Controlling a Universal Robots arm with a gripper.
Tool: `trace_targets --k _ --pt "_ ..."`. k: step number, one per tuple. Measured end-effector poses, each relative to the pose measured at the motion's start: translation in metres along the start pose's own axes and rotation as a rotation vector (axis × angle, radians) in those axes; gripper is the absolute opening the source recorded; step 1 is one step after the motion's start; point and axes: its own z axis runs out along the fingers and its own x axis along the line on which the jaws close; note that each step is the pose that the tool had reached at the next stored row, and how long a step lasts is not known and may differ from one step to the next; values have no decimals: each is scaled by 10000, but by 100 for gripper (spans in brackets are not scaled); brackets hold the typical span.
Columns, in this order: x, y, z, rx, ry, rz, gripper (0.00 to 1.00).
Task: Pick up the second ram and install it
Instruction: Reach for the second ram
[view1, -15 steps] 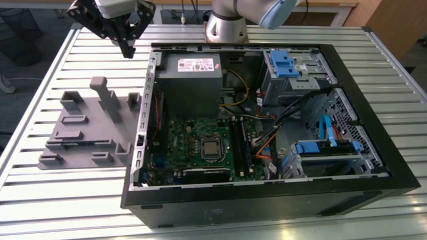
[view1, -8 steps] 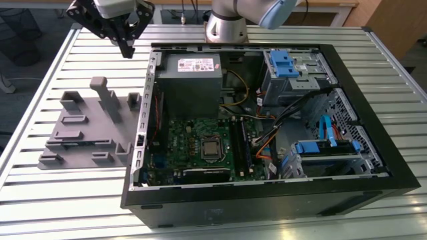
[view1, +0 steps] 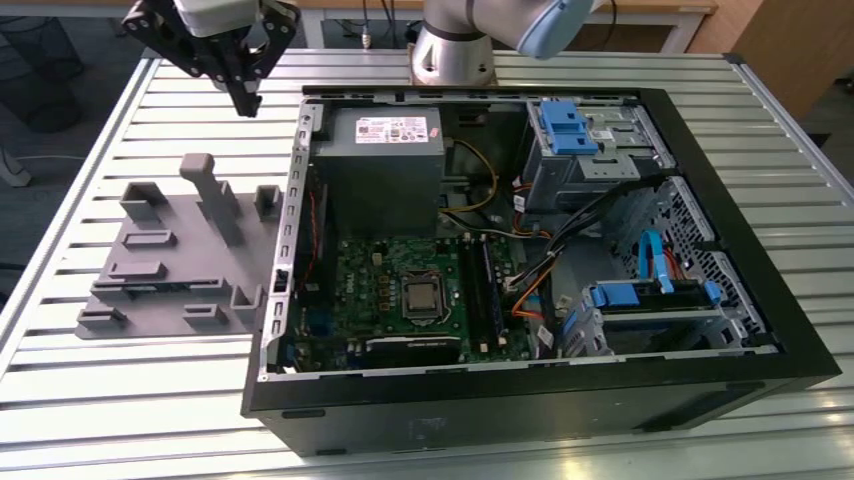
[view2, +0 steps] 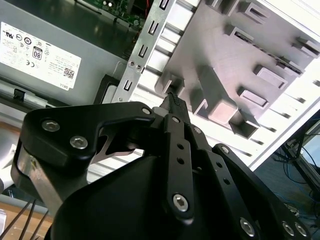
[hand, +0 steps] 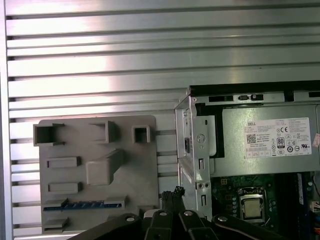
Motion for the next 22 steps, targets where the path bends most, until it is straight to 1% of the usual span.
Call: trace_targets --k 22 --pt "51 -8 0 -1 -1 -1 11"
